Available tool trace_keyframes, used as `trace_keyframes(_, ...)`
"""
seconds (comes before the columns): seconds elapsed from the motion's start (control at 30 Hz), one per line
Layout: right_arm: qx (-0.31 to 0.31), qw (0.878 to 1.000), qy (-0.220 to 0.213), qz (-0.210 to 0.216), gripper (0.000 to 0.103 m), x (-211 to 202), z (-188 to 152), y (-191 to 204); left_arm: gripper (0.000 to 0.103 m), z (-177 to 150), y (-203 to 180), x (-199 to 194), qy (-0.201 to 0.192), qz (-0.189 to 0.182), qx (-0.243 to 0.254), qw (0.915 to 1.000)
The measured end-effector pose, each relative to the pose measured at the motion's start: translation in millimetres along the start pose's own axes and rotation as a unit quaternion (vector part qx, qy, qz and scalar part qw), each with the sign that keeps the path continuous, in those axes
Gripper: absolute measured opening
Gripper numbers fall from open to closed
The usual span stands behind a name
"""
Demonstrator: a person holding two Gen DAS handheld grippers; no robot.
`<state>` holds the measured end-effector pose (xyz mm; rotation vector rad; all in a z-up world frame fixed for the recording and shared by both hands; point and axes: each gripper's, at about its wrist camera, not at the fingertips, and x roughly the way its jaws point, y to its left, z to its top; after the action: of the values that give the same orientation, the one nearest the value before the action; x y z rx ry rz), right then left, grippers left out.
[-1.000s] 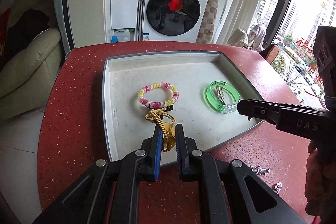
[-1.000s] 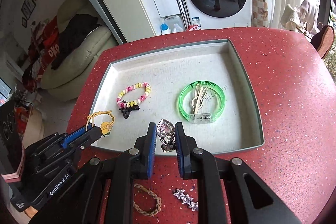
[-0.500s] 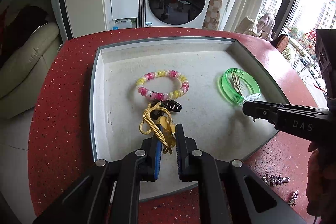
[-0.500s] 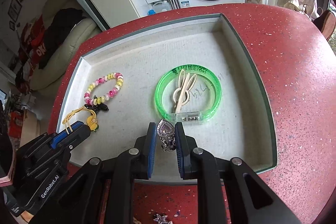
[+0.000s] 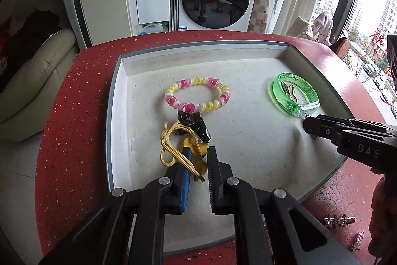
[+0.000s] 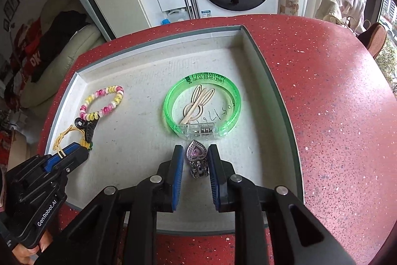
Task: Organize jewelry
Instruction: 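Open both tools to release the hair tie and pendant in the tray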
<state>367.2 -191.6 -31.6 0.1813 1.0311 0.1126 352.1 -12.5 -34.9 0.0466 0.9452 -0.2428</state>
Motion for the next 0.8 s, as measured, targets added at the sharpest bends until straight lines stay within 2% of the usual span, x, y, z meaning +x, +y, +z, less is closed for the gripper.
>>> trace_keyframes(0.1,0.008,1.0,0.0,0.006,0.048,-2,0,-1,0.03,0,-1,-3,-0.003,0.003,0.002,1.0)
trace_keyframes(0.2,0.013,1.0,-0.005,0.017,0.05,-7,0,-4,0.03,1,-3,-6,-0.01,0.005,0.006,0.9999)
trace_keyframes(0.33,0.014,0.999,-0.018,0.027,0.06,-18,0,-2,0.03,2,-7,-11,-0.017,0.007,0.011,0.9998)
trace_keyframes(0.5,0.016,0.999,-0.027,0.036,0.064,-30,1,-2,0.03,4,-9,-13,-0.017,0.014,0.012,0.9997)
trace_keyframes(0.8,0.031,0.997,-0.04,0.05,0.064,-45,-4,-6,0.031,5,-10,-20,-0.027,0.014,0.012,0.9995)
